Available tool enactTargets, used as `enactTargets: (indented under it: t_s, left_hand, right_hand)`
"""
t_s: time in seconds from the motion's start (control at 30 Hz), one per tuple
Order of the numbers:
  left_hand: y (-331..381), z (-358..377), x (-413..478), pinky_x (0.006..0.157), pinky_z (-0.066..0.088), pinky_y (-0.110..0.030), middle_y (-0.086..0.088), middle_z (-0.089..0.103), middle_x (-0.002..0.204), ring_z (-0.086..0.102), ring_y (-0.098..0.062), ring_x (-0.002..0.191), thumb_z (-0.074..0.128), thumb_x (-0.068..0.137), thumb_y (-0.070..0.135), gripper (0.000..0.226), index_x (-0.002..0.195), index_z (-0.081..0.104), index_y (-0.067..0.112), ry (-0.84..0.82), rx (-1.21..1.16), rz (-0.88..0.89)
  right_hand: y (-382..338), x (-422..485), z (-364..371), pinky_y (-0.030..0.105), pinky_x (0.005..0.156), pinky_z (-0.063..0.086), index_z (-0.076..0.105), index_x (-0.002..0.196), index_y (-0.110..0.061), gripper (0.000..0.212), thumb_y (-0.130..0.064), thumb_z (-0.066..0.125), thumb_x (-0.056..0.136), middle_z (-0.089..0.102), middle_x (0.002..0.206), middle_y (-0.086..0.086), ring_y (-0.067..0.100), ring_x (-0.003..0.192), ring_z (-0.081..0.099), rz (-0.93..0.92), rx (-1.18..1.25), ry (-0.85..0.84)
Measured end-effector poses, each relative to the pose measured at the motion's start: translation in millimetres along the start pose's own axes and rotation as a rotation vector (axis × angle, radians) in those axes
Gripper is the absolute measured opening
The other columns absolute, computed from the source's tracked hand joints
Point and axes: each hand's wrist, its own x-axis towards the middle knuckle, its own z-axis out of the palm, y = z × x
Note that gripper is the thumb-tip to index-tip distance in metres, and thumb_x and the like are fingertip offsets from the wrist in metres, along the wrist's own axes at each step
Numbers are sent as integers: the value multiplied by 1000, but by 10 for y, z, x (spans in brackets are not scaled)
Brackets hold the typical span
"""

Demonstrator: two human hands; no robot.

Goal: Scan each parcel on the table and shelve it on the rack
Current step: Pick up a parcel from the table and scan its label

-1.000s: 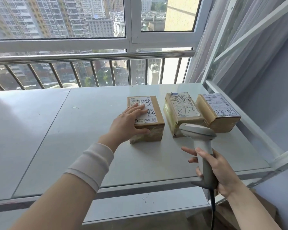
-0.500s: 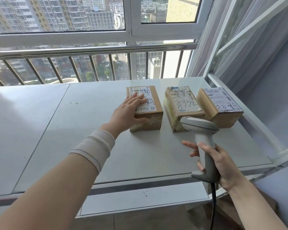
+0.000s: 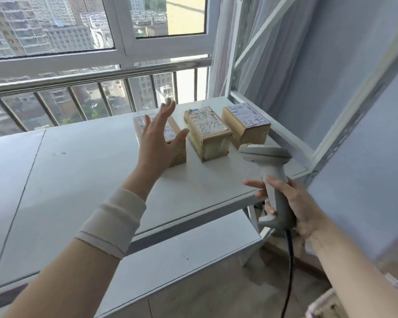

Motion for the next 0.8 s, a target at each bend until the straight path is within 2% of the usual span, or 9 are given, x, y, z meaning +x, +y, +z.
enactTargets:
  t_s: [0.07, 0.1, 0.17, 0.27, 0.37, 0.5, 0.6, 0.7, 0.8]
  left_hand:
    - [359, 187, -286, 115, 15, -28, 9, 41, 143, 30, 7, 132, 56, 92, 17, 47, 137, 43, 18, -20, -236, -29]
    - [519, 285, -459, 112, 23, -20, 8, 45, 140, 37, 2, 130, 54, 92, 16, 44, 135, 45, 21, -66, -337, -60]
    - [788, 502, -819, 98, 30, -7, 1, 51, 137, 45, -9, 125, 53, 94, 17, 41, 134, 47, 21, -206, -450, -127]
    - [1212, 832, -1352, 96, 33, -14, -1, 49, 139, 44, -13, 128, 51, 95, 20, 41, 136, 44, 16, -468, -559, -250]
    - [1759, 1079, -1869, 97, 37, -20, -2, 50, 138, 48, -11, 124, 49, 96, 21, 41, 136, 42, 12, -697, -723, -329]
    - [2544, 1310, -2500, 96, 39, -20, 1, 53, 133, 50, -8, 119, 49, 96, 20, 38, 133, 45, 11, -923, -805, -246]
    - [3164, 1415, -2987, 87, 38, -8, 2, 53, 132, 49, -4, 115, 48, 97, 19, 36, 132, 46, 13, -1013, -861, -196]
    - [3801, 1524, -3567, 81, 36, -3, 4, 51, 134, 47, -1, 113, 47, 97, 22, 38, 135, 43, 17, -1122, -897, -144]
    - [4461, 1644, -4212, 86, 36, -8, 3, 49, 138, 45, -1, 116, 46, 97, 24, 41, 137, 41, 18, -1204, -919, -127]
  right_hand:
    - [4, -355, -65, 20, 41, 41, 75, 91, -7, 38, -39, 60, 76, 71, 97, 16, 13, 39, 44, -26, 19, 77]
    - [22, -554, -112, 20, 41, 40, 77, 86, -9, 36, -39, 61, 75, 69, 92, 17, 14, 39, 42, -41, 37, 121]
    - [83, -971, -216, 21, 41, 39, 77, 82, -10, 33, -37, 60, 76, 64, 82, 15, 15, 41, 40, -71, 77, 211]
    - [200, -1644, -377, 20, 40, 38, 78, 77, -11, 30, -35, 59, 75, 65, 80, 16, 16, 43, 40, -85, 127, 356]
    - [315, -2376, -571, 19, 40, 38, 74, 85, -3, 37, -36, 59, 76, 67, 71, 9, 15, 38, 41, -83, 140, 471]
    - [461, -3334, -831, 22, 39, 40, 76, 84, -12, 28, -34, 63, 73, 72, 86, 16, 18, 44, 44, -154, 164, 660]
    - [570, -4066, -1073, 23, 38, 39, 74, 91, -9, 36, -39, 68, 71, 70, 83, 19, 19, 45, 42, -162, 155, 773]
    - [704, -4868, -1375, 24, 38, 39, 63, 108, -4, 59, -42, 74, 64, 67, 89, 27, 17, 40, 43, -187, 175, 884]
    - [856, -5676, -1712, 23, 39, 40, 61, 107, -8, 42, -35, 70, 75, 71, 99, 24, 17, 39, 44, -184, 172, 954]
